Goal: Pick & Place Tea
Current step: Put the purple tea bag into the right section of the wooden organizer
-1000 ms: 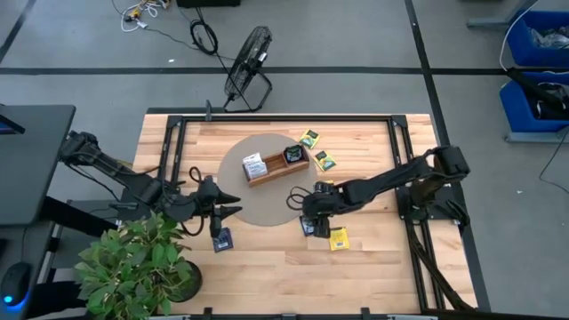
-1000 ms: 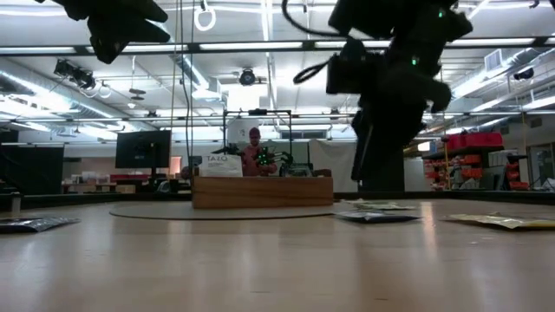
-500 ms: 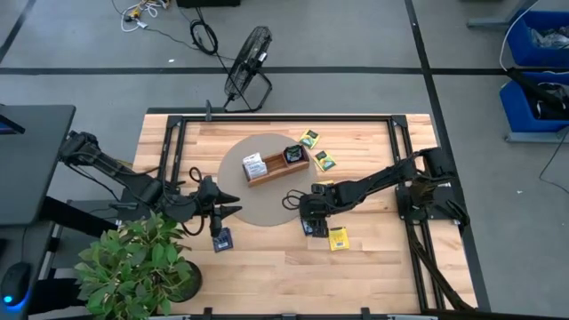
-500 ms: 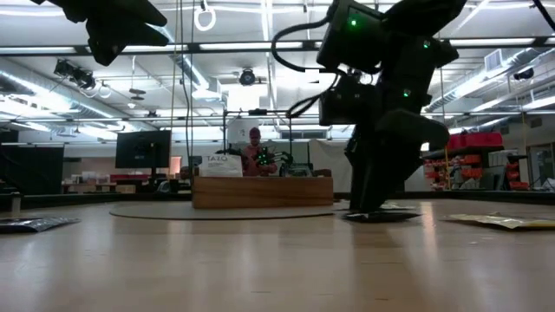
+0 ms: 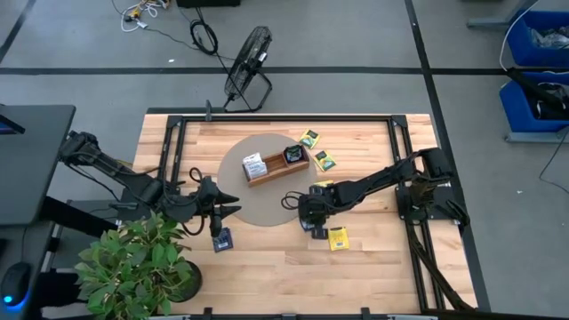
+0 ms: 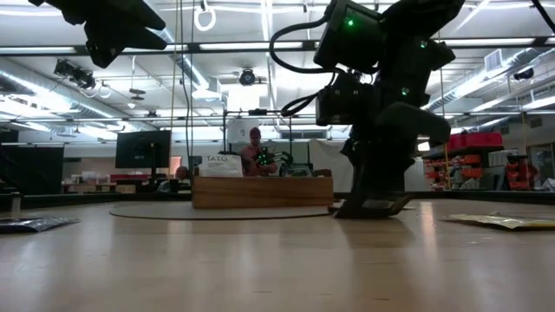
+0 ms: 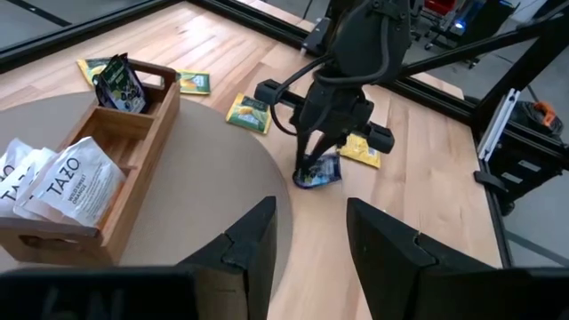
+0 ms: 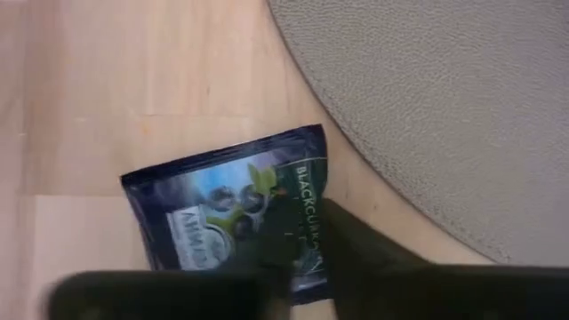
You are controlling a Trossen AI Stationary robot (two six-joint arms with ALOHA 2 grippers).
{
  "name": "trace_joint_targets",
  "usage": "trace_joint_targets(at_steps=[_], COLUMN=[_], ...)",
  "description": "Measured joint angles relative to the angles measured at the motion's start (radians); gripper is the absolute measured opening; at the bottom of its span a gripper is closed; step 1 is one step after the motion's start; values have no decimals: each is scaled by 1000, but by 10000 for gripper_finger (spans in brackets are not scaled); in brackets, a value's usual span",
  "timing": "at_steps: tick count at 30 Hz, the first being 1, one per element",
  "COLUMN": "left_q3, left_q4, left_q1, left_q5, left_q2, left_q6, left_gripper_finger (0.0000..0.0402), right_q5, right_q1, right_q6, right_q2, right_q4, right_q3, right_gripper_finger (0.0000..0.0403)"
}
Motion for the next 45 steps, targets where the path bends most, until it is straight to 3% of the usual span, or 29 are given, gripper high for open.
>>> trace_joint_targets(at_steps=[2,8,16,24,31,37,45], left_q3=[0,0,0,0,-1,-1,-1], left_q4=[-2,-2,-1,0,35,38,22], left_q1=[0,0,0,0,1,21,40], left_q5=[0,0,-3,-3,-66,-87,-88], left_q2=[0,0,0,-2,-12,-21,-23], left_q6=[0,1,4,0,-28,-53,-82], left_gripper_finger=[142,142,142,142,142,142,142], right_q5=[-5,13,178,436,534,528,380], right_q1=[-3,-6,-6,-19,-129,-270,-389], right_q6=[17,67,67,-182,-412,-609,-730], right_q2=[1,-23,-160,-231,-220,-221,-202], right_q4=[-1,-6,-82,-49,63,184,307], right_q3=[0,-2,-8,35,38,39,40], right_gripper_finger=[12,4,1,0,0,0,0])
